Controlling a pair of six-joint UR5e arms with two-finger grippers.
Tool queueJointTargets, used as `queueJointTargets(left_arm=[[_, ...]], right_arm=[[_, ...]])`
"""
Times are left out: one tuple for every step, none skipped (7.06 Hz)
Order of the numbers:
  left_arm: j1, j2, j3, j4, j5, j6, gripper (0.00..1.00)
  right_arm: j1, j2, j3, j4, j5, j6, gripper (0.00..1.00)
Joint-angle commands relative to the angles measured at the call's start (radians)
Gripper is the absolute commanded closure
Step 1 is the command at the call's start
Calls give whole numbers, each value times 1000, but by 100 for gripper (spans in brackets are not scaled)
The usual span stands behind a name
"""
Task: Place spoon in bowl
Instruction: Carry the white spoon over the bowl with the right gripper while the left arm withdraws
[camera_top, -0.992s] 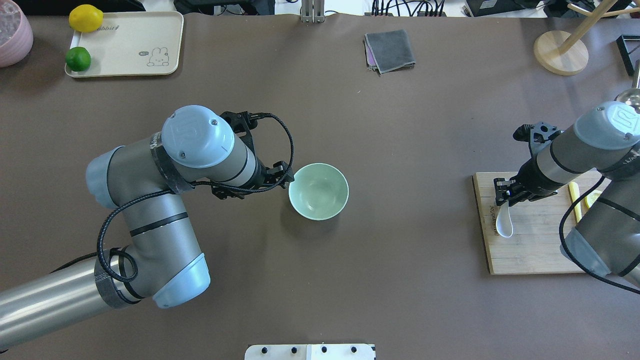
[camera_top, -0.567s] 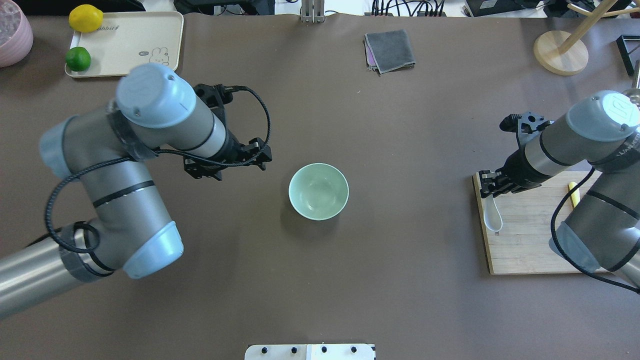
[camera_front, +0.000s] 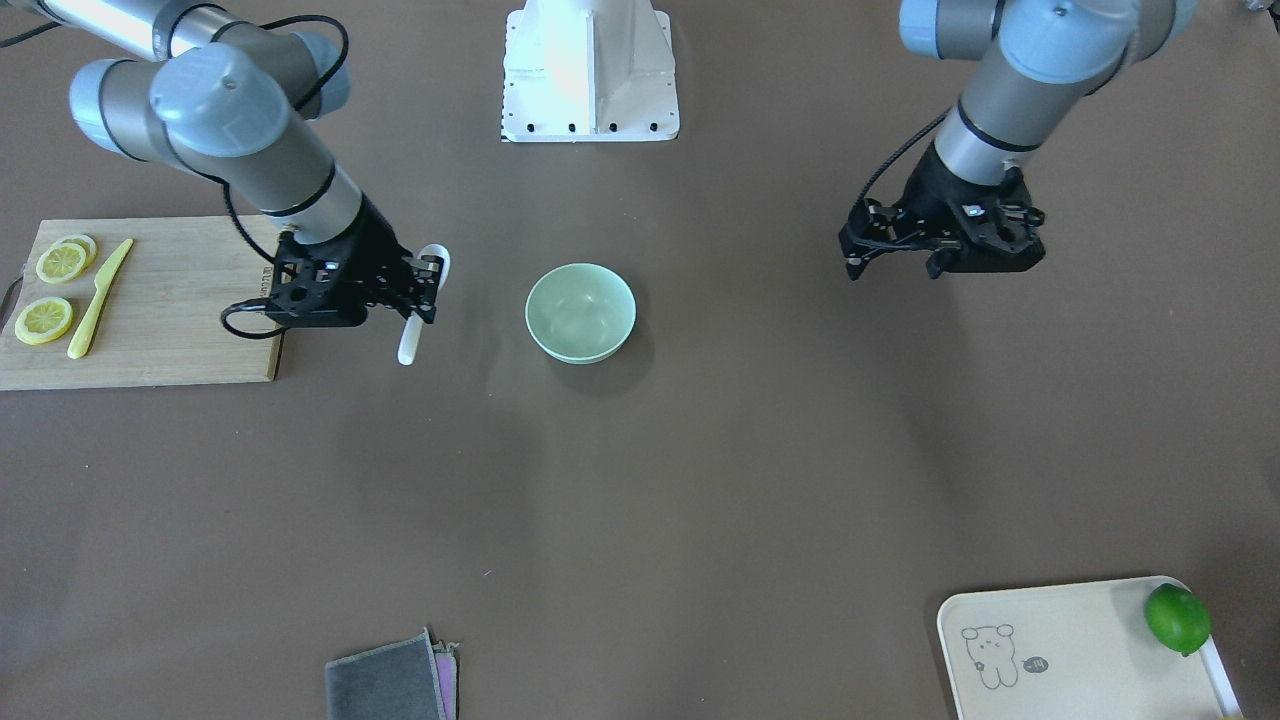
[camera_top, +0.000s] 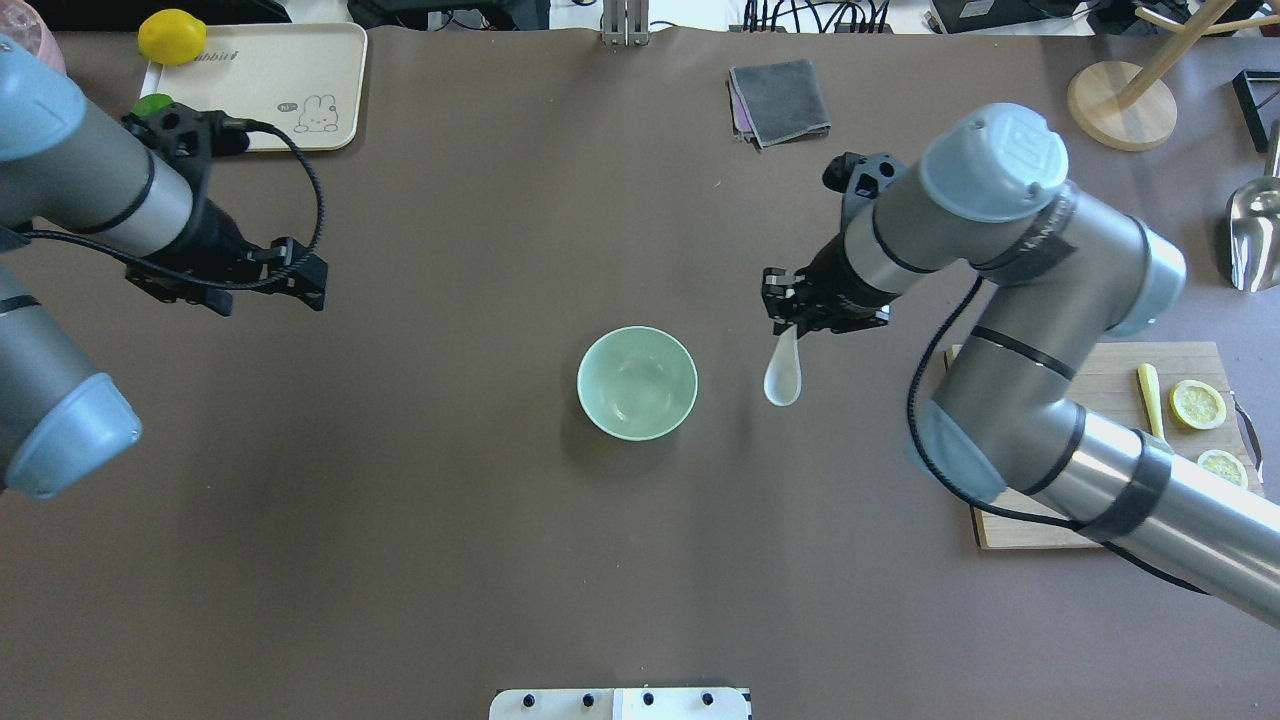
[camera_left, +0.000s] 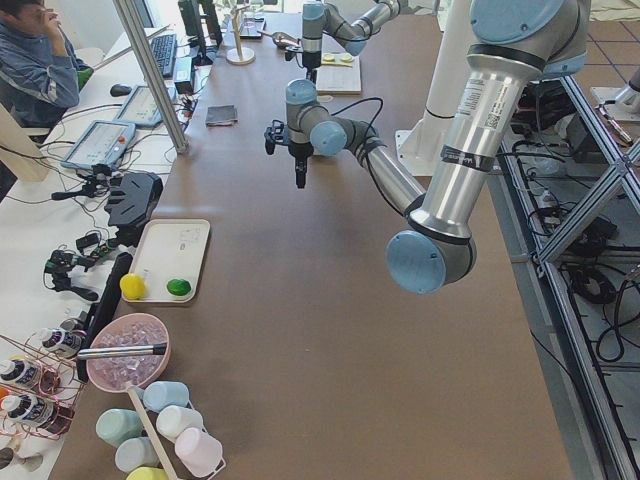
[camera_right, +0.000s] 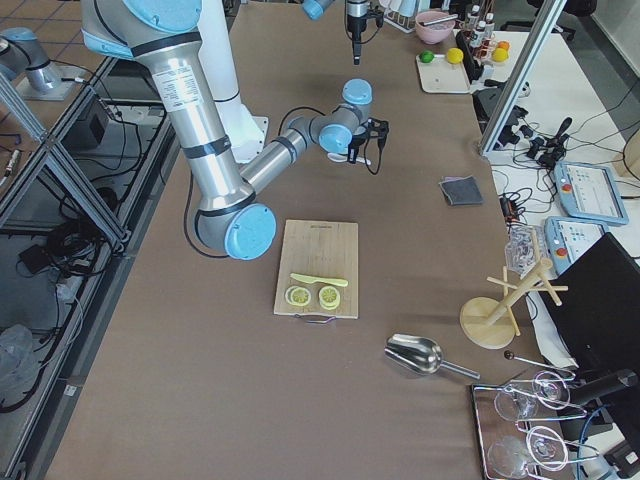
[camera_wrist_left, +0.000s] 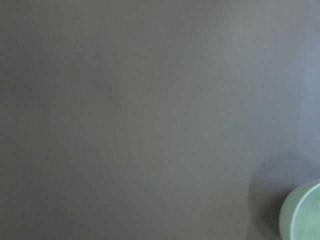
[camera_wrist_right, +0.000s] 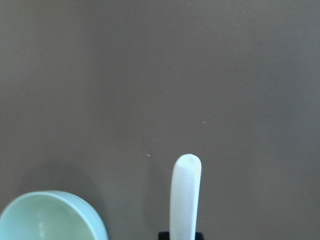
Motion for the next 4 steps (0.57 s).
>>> queueJointTargets(left_arm=[[-124, 102, 9, -4, -93, 232, 3], [-132, 104, 12, -4, -94, 237, 3], [-131, 102, 16, -4, -94, 237, 3], [-129, 99, 20, -4, -95, 237, 3]], right_arm=[[-57, 194, -170, 8, -103, 130, 100], [-67, 207, -181, 12, -121, 168, 100], [-93, 207, -181, 13, -173, 176, 100], [-108, 213, -183, 16, -204, 195, 100]])
